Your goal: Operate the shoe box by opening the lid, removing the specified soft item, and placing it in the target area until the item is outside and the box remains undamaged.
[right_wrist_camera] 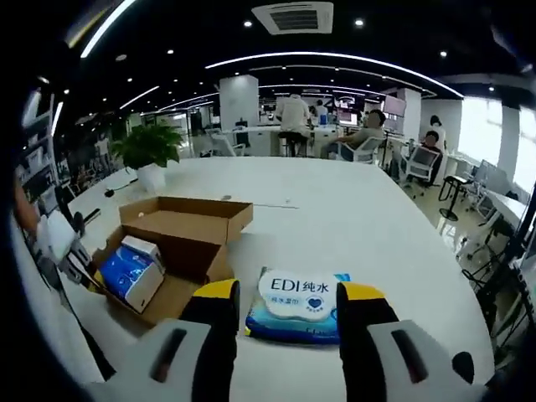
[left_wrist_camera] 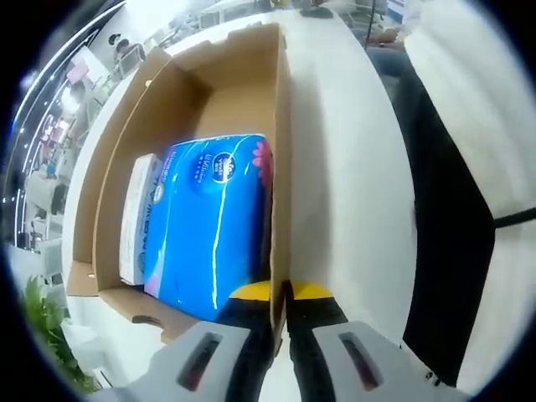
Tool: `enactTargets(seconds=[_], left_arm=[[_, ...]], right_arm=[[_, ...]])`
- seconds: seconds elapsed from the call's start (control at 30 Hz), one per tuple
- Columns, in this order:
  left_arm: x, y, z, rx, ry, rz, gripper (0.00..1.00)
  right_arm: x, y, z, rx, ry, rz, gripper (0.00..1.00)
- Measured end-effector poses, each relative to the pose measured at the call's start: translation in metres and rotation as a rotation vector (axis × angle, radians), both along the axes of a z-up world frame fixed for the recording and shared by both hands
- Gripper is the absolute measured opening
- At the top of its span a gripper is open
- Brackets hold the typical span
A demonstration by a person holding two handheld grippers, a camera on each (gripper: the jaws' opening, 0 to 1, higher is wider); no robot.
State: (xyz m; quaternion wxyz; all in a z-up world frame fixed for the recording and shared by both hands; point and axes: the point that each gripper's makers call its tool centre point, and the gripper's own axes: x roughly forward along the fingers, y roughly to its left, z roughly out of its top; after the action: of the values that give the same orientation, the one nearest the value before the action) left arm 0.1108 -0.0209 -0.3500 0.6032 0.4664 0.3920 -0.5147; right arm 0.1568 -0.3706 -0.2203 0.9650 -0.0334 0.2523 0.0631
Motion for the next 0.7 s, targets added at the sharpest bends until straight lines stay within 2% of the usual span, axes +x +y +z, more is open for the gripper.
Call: enactTargets(seconds=[0.17,0.3,0.4,0.5,0.7], left_arm=[[0.0,0.0,0.0,-0.004,-0.012,0.0,0.05],[0.0,0.0,0.0,-0.004,-0.009,0.005,0.05],[0.0,0.0,0.0,-0.008,-0.011,0.0,0.05],[0.0,0.0,0.0,-0.008,-0.016,-0.002,0.05],[0.0,0.0,0.001,-0.01,-0.017,-0.005,0.05]], right_arm=[[-0.003,0.003,-0.006,-0.026,0.027,0.014,0.43],[-0.007,0.004,-0.011,-0.031,0.068,0.023,0.32],[-0.006,0.008,-0.009,-0.032,0.06,0.043,0.32],[-0.003,0.011,-0.009,0.021,0.059,0.046,0.32],[-0.003,0.021,-0.005,0.026,0.051,0.078,0.34]])
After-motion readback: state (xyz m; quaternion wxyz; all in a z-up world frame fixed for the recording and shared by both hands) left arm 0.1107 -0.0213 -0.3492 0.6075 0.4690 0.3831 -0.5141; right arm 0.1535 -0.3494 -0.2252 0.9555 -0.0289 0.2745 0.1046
